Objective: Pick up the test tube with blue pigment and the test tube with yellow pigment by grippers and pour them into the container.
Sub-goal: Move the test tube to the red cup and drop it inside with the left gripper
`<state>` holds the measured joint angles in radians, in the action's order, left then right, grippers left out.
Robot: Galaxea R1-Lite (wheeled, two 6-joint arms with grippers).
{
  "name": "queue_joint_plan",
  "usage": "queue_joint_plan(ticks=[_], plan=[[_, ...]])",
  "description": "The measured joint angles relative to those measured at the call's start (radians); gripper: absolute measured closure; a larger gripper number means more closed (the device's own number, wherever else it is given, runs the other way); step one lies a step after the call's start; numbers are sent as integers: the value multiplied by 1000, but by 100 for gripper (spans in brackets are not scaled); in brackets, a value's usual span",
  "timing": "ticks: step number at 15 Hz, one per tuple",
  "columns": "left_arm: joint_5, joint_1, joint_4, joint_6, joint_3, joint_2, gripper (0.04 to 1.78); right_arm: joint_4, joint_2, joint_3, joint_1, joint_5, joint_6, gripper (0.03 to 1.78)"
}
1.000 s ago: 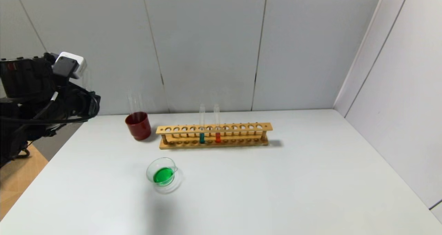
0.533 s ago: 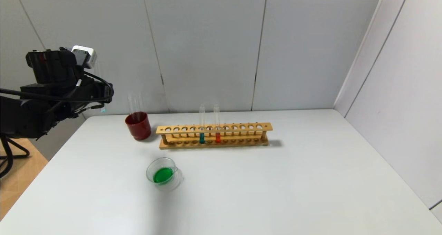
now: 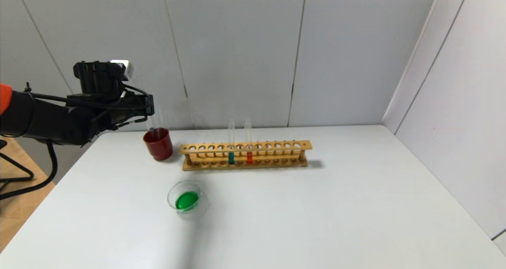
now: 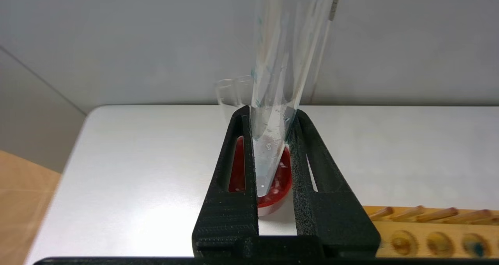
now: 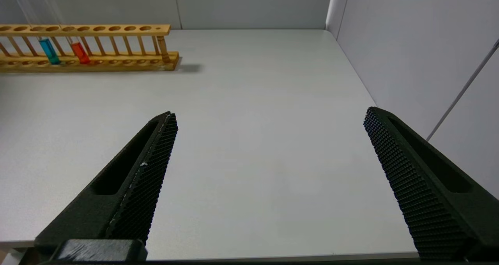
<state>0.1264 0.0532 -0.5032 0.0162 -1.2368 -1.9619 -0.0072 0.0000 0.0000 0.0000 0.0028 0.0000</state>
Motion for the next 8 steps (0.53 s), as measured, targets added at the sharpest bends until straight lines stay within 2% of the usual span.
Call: queue_joint_plan(ticks=[8], plan=[[1,-1,-24,33,-9,-60,152,0,0,0,0,0,0,6]])
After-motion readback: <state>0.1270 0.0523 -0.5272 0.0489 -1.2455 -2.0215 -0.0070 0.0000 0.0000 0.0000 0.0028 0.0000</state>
